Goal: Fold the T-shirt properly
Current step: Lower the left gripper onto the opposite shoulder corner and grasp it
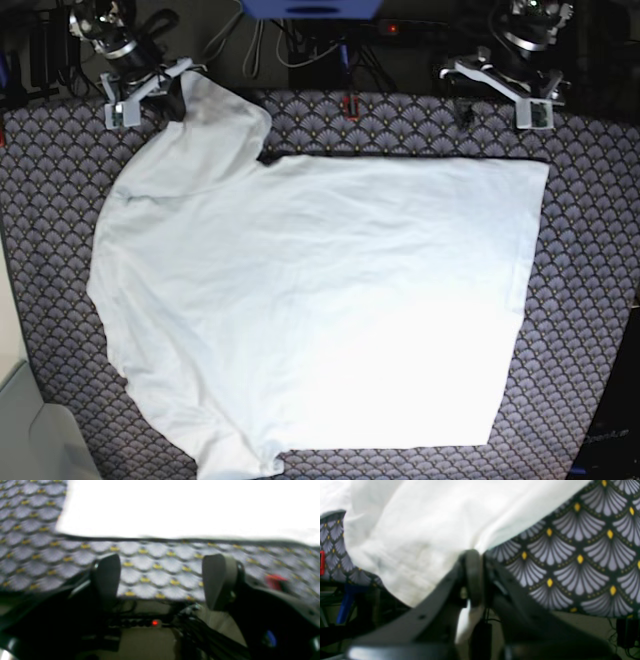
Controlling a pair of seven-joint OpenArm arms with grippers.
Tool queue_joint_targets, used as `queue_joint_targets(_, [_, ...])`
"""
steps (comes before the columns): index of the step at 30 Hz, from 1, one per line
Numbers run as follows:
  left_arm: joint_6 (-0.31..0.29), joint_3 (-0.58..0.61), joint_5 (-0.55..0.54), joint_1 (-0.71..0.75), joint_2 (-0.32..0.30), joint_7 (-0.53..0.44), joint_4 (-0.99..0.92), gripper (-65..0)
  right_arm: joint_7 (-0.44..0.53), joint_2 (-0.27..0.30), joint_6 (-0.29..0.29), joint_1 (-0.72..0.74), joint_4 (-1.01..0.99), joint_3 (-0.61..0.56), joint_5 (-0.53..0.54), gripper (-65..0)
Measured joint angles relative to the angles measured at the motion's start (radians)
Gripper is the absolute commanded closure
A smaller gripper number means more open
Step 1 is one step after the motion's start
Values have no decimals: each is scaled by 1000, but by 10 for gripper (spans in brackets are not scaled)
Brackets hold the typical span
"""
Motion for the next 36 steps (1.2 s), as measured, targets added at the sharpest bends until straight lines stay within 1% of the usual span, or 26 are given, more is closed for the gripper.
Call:
queue_joint_targets(1, [7, -3, 3, -13, 0, 6, -11, -499, 0, 0, 0, 0, 0, 0, 0, 0])
queue_joint_targets(4, [-12, -14, 2, -73, 0, 1, -63, -499, 0, 0, 0, 0, 0, 0, -1, 0])
queue_joint_targets(6, [-10, -30, 0, -107, 10, 0, -106, -499, 0, 0, 0, 0, 0, 0, 0, 0])
queue_joint_targets(8, [5, -74, 4, -137, 50, 6, -145, -499, -1, 0, 0, 0, 0, 0, 0, 0])
queue_joint_targets(9, [-11, -100, 3, -149, 64, 4, -163, -499, -1, 0, 0, 0, 0, 0, 0, 0])
queue_joint_targets(10, [-14, -124, 2, -165, 75, 3, -183, -499, 0, 0, 0, 0, 0, 0, -1, 0])
queue_joint_targets(12, [-4, -168, 3, -196, 100, 7, -211, -499, -1, 11, 0, 0, 0, -3, 0, 0])
queue_joint_targets(17, [-16, -224, 2, -241, 105, 8, -256, -499, -5, 14, 0, 0, 0, -3, 0, 0])
queue_joint_targets(20, [-7, -256, 3, -282, 105, -4, -295, -499, -32, 14, 1, 8, 1, -3, 7, 0])
queue_joint_targets(23, [-11, -256, 3, -324, 103, 4, -359, -499, -87, 16, 5, 31, 5, 1, 8, 0])
queue_joint_targets(24, [-11, -254, 3, -332, 103, 5, -372, -499, -91, 16, 6, 36, 5, 0, 7, 0])
queue_joint_targets(33, [-11, -250, 3, -402, 109, -4, -453, -499, -90, 16, 7, 36, 5, 0, 8, 0])
queue_joint_targets(36, [-4, -214, 5, -407, 100, -13, -455, -498, -90, 16, 7, 36, 5, 0, 8, 0])
